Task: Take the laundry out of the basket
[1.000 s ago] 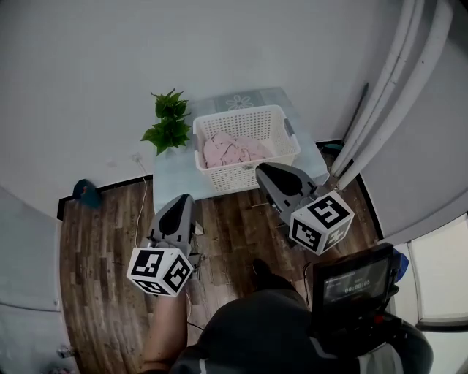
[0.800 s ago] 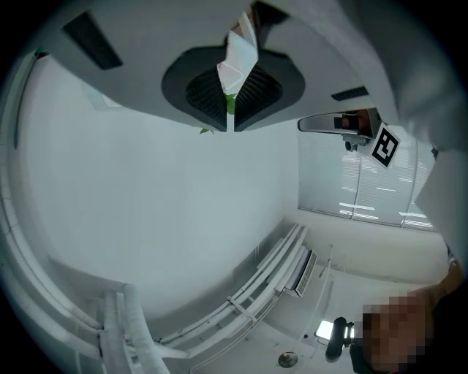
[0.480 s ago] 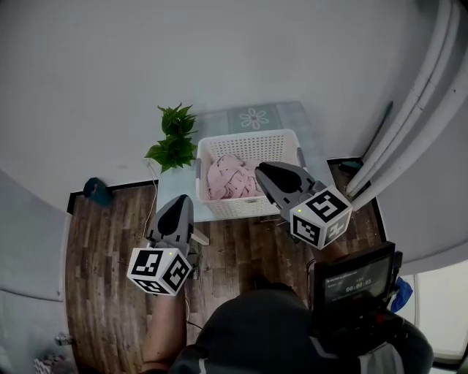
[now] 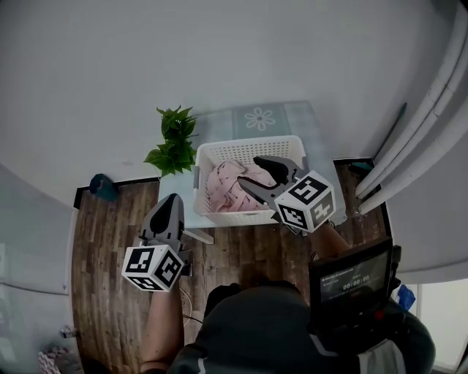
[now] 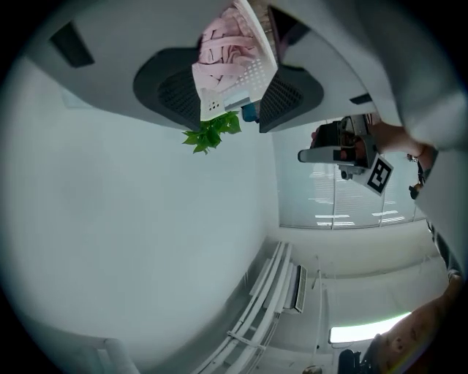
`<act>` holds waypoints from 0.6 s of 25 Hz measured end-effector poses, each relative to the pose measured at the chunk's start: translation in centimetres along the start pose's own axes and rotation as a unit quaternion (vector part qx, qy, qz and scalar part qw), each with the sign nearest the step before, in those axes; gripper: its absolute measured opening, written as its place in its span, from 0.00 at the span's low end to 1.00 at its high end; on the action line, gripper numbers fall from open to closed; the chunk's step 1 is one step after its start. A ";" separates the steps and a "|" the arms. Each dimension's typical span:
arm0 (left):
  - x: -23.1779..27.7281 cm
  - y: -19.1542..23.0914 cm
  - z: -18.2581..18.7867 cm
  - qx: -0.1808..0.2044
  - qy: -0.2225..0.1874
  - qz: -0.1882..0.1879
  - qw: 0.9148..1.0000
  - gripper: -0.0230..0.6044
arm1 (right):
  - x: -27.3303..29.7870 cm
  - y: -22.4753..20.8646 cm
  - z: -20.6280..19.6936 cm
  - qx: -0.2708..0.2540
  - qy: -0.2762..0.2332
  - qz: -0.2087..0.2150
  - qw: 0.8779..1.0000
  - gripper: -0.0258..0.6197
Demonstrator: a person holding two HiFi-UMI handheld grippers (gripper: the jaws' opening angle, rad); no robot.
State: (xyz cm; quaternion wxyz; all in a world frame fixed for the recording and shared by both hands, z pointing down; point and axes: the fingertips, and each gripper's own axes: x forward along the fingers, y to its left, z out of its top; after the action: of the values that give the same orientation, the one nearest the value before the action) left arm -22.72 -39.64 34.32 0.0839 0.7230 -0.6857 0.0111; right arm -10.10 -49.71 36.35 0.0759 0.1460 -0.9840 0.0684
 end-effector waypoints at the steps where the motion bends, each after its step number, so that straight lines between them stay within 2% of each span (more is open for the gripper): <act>1: 0.2 0.6 0.1 -0.001 -0.003 0.006 1.000 0.05 | 0.8 -0.3 -0.5 -0.001 0.008 0.004 1.000 0.43; 5: 1.6 2.8 -0.4 0.000 0.006 0.009 1.000 0.05 | 3.6 -1.5 -3.1 -0.010 0.052 0.018 0.998 0.53; 9: 3.6 5.3 -1.9 -0.005 0.021 0.002 1.000 0.05 | 6.5 -2.7 -6.5 -0.028 0.118 0.041 0.992 0.67; 12: 5.4 7.4 -3.1 0.002 0.040 0.001 0.999 0.06 | 8.7 -3.4 -9.7 -0.031 0.175 0.063 0.982 0.72; 15: 7.0 9.3 -4.1 -0.012 0.056 0.004 0.998 0.06 | 10.4 -4.1 -13.5 -0.030 0.240 0.081 0.967 0.76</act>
State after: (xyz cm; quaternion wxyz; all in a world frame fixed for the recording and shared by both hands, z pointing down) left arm -31.19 -46.43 40.27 0.1312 0.7173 -0.6829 0.0437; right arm -16.99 -54.38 51.83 0.3087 0.0426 -0.9470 0.0774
